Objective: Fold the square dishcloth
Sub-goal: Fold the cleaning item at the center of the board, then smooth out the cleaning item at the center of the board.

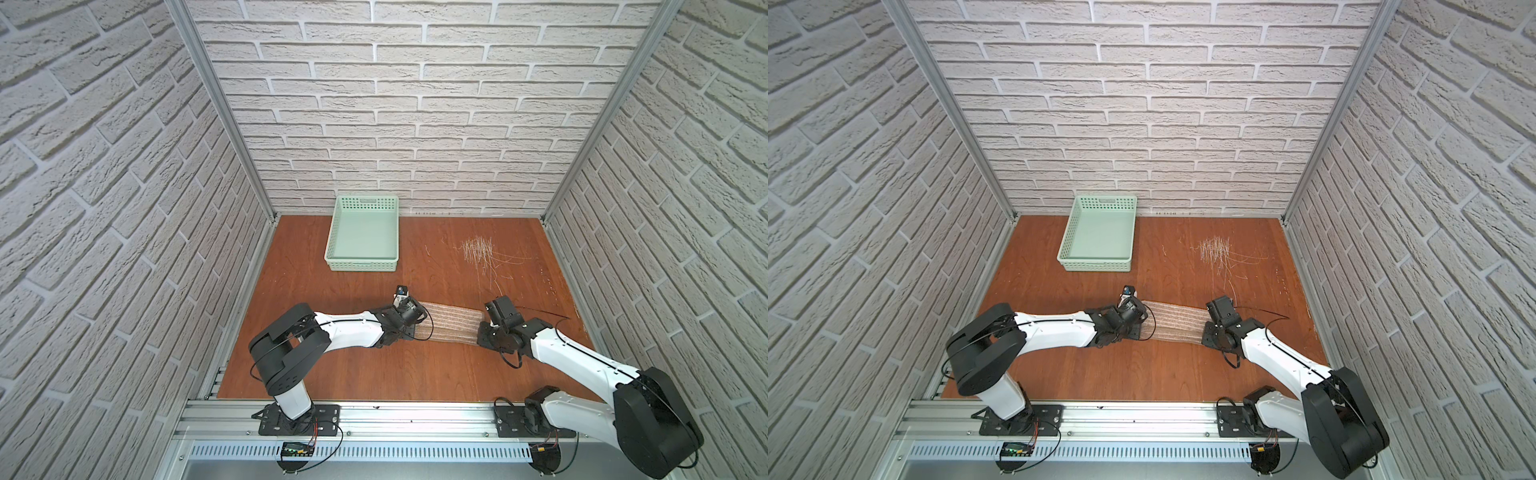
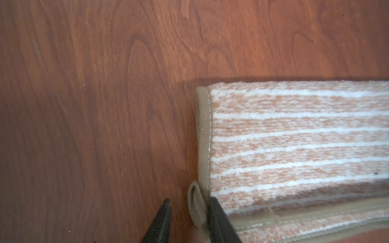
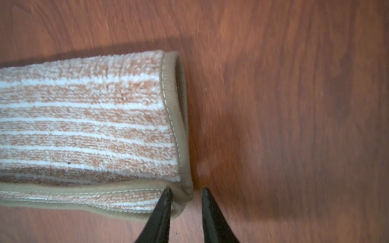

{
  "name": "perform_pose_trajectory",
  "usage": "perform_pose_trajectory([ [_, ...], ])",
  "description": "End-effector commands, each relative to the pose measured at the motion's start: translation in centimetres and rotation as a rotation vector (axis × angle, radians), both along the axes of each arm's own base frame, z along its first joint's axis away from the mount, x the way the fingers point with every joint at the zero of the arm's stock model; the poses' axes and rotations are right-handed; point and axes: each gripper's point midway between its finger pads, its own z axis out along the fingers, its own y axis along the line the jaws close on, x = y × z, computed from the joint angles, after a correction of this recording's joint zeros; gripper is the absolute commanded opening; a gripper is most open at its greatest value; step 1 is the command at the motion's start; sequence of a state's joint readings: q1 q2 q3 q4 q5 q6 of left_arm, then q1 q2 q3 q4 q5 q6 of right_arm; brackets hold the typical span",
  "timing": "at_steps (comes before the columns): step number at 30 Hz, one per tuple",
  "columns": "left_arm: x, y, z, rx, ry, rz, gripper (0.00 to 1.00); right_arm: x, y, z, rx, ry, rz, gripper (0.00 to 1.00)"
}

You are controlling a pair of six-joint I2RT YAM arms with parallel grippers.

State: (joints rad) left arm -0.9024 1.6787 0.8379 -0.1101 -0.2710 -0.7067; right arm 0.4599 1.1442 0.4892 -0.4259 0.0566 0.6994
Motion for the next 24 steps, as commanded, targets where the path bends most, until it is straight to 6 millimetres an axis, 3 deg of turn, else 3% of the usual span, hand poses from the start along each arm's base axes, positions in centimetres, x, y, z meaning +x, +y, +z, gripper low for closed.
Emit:
perform_pose_trajectory([
  [1,-0.1,-0.7,1.2,-0.067,-0.021,0.007,0.44,-0.7,-0.4,0.1,0.000,0.001,-0.023,0.31],
  [4,-0.1,-0.6,1.8,-0.085,-0.029,0.015,0.49,-1.0,-0.5,0.3,-0.003,0.002,-0.030,0.34],
  [6,-0.2,-0.5,2.2,-0.103,-0.035,0.026,0.58,-1.2,-0.6,0.2,-0.004,0.005,-0.035,0.35],
  [13,-0.5,0.7,3.4,-0.138,-0.064,0.081,0.67,-1.9,-1.2,-0.2,-0.006,0.017,-0.073,0.37],
  [18,-0.6,0.8,3.7,-0.158,-0.048,0.105,0.57,-2.2,-1.5,0.6,0.002,0.008,-0.114,0.38],
  [24,-1.1,0.5,3.7,-0.166,0.005,0.112,0.56,-2.2,-3.0,3.5,-0.006,-0.069,-0.191,0.40],
])
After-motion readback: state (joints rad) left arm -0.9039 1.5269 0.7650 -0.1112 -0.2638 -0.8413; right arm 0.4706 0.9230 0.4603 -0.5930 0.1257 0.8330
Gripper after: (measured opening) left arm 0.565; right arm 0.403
